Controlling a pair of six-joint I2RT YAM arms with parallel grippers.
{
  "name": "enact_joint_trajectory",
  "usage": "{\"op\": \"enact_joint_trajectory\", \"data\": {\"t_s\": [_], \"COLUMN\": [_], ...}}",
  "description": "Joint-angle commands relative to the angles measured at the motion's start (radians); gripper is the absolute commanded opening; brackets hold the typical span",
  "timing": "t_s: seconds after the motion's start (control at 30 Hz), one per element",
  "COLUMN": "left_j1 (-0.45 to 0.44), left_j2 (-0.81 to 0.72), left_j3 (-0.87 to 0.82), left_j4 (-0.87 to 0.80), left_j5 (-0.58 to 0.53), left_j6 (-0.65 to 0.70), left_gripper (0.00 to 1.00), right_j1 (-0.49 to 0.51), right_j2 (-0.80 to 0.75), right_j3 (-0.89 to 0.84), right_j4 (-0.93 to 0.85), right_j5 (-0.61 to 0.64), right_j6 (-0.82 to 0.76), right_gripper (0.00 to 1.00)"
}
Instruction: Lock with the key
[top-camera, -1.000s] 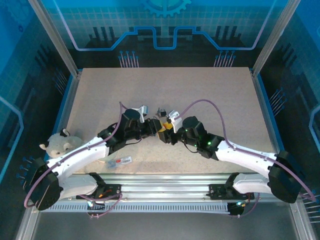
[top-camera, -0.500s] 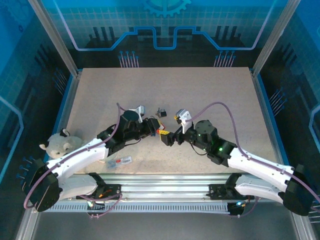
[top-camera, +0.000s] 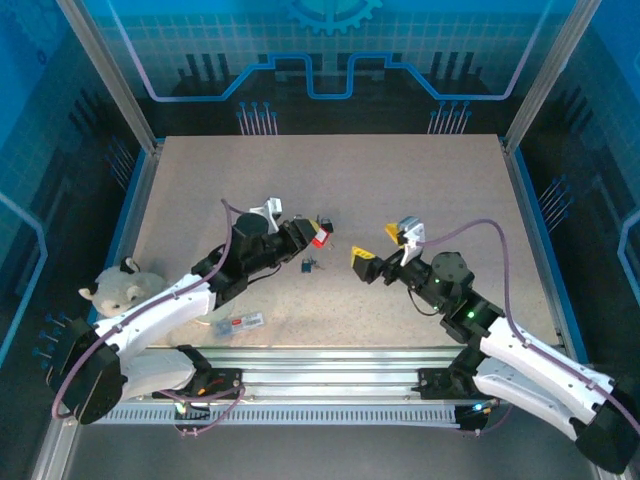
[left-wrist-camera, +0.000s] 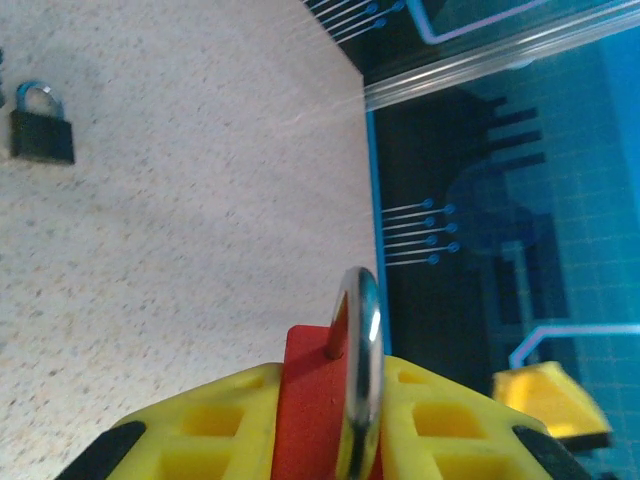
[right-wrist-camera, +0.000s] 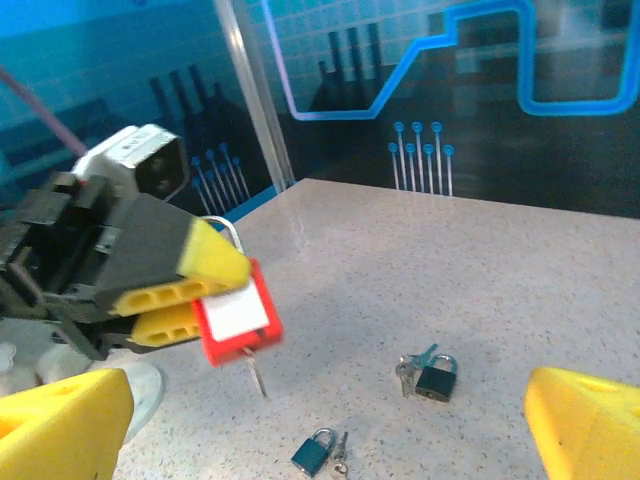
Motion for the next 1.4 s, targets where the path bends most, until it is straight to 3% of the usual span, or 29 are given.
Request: {"op": "enact_joint_trajectory", "data": {"t_s": [0.0, 0.17, 0.47, 0.77, 1.07, 1.2, 1.37], "left_j1": [0.012, 0.012, 0.011, 0.010, 0.008, 0.005, 0.003], "left_j2": [0.009, 0.029, 0.126, 0.186, 0.239, 0.258, 0.284], "left_j3": [0.039, 0.044, 0.046, 0.055, 0.036, 0.030, 0.030], "left_j4": [0.118, 0.165, 0.286, 0.340, 0.430, 0.454, 0.493], "left_j5": [0.028, 0.035, 0.116, 0.156, 0.194, 0.200, 0.214], "left_j6": [-0.017, -0.029, -0.102, -0.126, -0.155, -0.164, -0.178], "left_gripper": [0.00, 0.00, 0.00, 0.00, 0.00, 0.00, 0.00], "right_j1": [-0.107, -0.208, -0.216, -0.217, -0.222, -0.228, -0.246], "right_j2": [-0.020, 0.035, 0.202, 0.270, 0.320, 0.326, 0.354], "right_j3": [-0.046, -0.077, -0.056, -0.054, -0.050, -0.024, -0.034], "right_j4": [0.072, 0.171, 0.307, 0.355, 0.379, 0.290, 0.352], "right_j5": [-0.134, -0.322, -0.529, -0.564, -0.566, -0.522, -0.559], "right_j6": [0.151, 0.275, 0.344, 0.368, 0.438, 0.462, 0.501], "right_gripper": [1.00, 0.95, 0.84, 0.71, 0.69, 0.67, 0.64]}}
